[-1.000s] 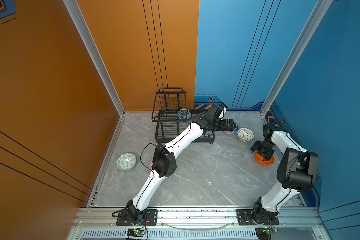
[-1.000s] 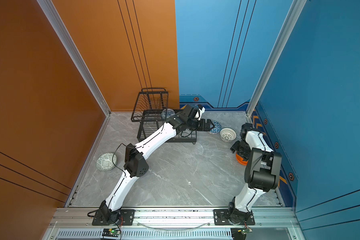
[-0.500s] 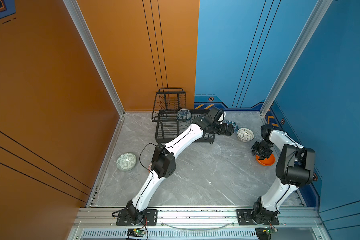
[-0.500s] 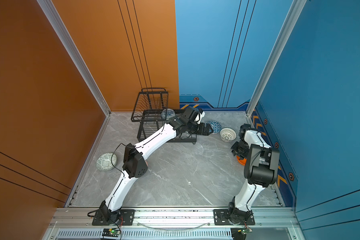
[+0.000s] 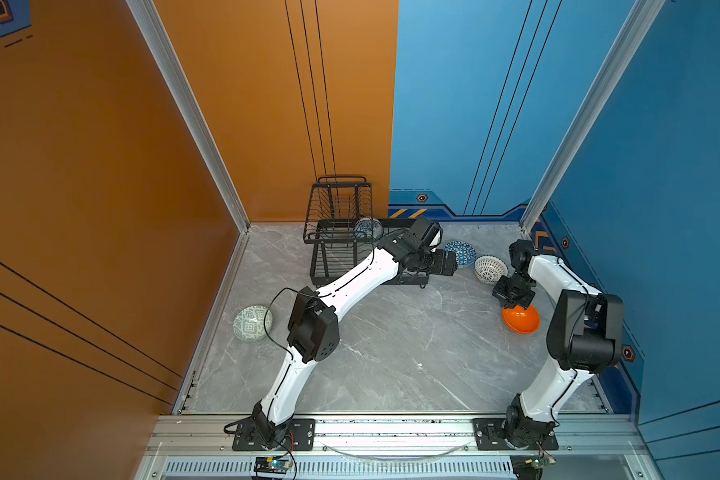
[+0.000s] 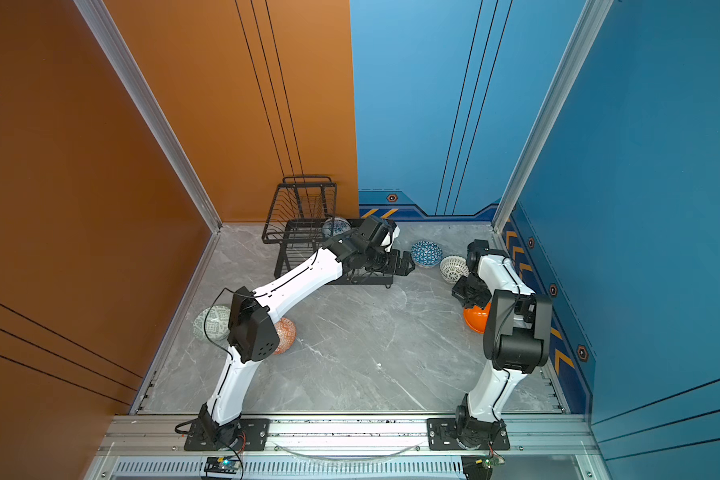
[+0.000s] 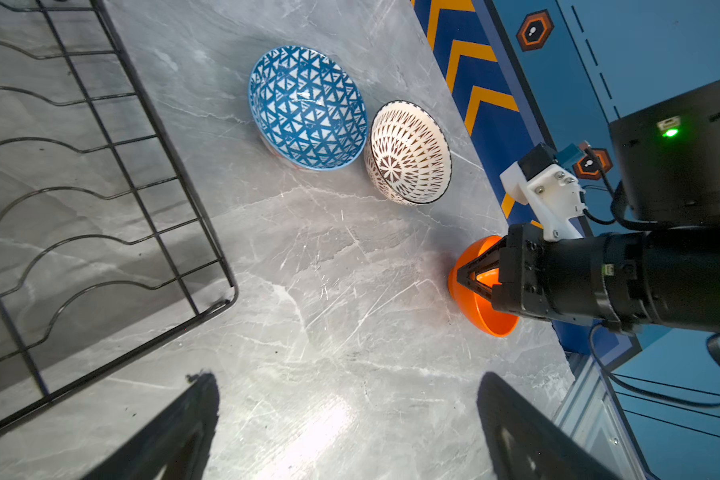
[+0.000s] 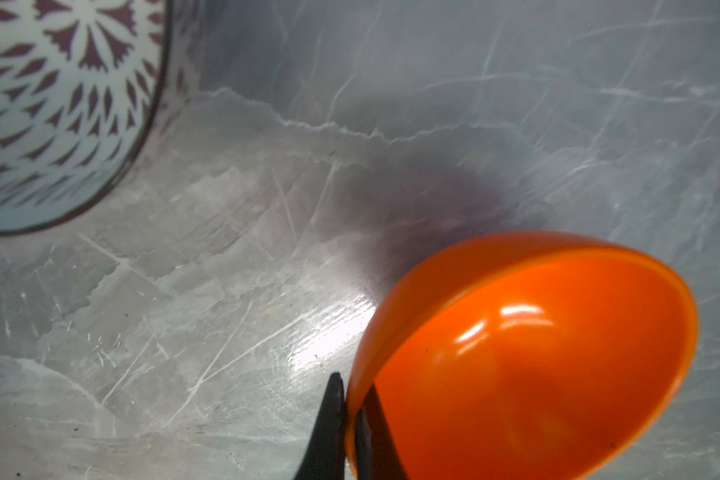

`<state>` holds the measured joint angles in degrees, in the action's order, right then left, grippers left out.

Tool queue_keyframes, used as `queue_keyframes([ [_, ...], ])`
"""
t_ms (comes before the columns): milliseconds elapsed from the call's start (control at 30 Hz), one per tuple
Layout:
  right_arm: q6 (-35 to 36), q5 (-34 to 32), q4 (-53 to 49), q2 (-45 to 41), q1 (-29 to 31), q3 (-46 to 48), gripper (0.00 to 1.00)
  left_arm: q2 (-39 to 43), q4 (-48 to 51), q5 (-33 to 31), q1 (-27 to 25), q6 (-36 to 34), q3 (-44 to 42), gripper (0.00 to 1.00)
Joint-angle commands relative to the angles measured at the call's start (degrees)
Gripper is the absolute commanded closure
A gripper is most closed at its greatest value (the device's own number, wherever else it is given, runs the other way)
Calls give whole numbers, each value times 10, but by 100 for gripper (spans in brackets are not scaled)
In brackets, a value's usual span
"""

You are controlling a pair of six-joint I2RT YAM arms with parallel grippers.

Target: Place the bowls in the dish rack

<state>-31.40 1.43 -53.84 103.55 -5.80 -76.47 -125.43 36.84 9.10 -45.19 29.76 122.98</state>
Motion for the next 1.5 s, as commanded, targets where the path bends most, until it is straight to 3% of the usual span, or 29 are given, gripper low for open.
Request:
queue_keyframes([
  [0,-25,14,-16,-20,38,-9,100,46,8,-43,-1,-6,-30,2],
  [200,-57,19,-37,-13,128,-46,100,97,8,-67,7,-15,-94,2],
  [467,-99,31,-48,64,223,-127,100,169,7,-58,27,-24,-206,2],
  [1067,-134,78,-55,204,284,-260,100,241,8,-54,58,-17,-291,2],
  [1467,-120,91,-58,217,286,-259,89,217,8,-45,49,-8,-287,2],
])
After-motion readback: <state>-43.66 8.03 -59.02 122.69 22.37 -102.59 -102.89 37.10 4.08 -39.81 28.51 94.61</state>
